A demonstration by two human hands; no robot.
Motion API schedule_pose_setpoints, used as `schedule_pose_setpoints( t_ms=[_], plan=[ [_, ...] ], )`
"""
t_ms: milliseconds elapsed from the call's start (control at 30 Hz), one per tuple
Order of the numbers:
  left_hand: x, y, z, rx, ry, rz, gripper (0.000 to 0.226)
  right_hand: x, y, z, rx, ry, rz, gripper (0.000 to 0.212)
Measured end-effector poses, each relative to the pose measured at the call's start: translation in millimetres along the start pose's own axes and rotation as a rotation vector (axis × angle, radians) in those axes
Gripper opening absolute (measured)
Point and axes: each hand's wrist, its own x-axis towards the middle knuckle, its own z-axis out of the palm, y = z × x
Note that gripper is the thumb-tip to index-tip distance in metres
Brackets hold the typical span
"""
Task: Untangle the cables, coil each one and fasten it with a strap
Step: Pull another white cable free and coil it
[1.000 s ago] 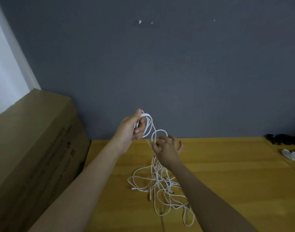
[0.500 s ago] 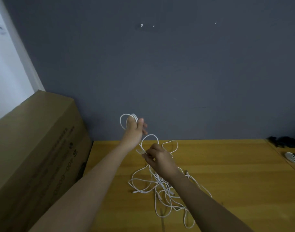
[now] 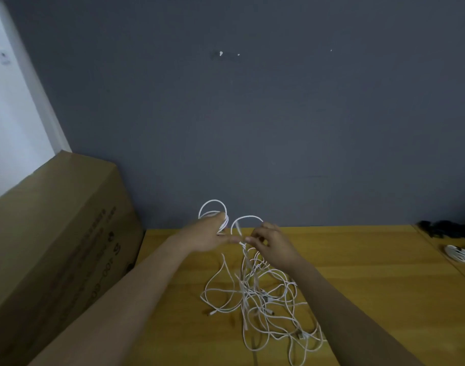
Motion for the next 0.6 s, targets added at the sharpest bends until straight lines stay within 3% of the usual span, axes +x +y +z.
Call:
schedule_pose_setpoints(
  t_ms=[133,300,467,600],
  plan=[
    [-1,-10,-6,0.003,0.037,-0.047,0.033,-6,16,-9,0.064,0.163,0.142,0.020],
    [4,-20,-13,0.160,0.302,-0.215,0.034,-13,33,-19,-0.059,0.269,0.332,0.035],
    [1,-36,-26,0.099,0.478,-0.451,0.037,-21,53,-38,0.091,0.515,0.535,0.035],
    [4,-28,-30,0.068,0.504,-0.431,0.038,-22,56,-40,0.025,0.449,0.548,0.033]
  ],
)
